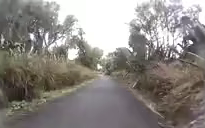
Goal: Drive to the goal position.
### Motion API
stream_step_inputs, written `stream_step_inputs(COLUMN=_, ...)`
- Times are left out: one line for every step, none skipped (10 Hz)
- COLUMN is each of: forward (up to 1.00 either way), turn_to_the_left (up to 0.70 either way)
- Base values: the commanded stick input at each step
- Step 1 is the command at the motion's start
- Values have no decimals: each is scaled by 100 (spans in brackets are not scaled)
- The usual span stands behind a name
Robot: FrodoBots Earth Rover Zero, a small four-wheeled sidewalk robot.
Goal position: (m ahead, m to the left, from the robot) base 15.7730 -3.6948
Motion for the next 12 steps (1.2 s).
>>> stream_step_inputs(forward=85, turn_to_the_left=0)
stream_step_inputs(forward=85, turn_to_the_left=0)
stream_step_inputs(forward=85, turn_to_the_left=0)
stream_step_inputs(forward=85, turn_to_the_left=0)
stream_step_inputs(forward=85, turn_to_the_left=0)
stream_step_inputs(forward=85, turn_to_the_left=0)
stream_step_inputs(forward=85, turn_to_the_left=0)
stream_step_inputs(forward=85, turn_to_the_left=0)
stream_step_inputs(forward=85, turn_to_the_left=0)
stream_step_inputs(forward=85, turn_to_the_left=0)
stream_step_inputs(forward=85, turn_to_the_left=0)
stream_step_inputs(forward=85, turn_to_the_left=0)
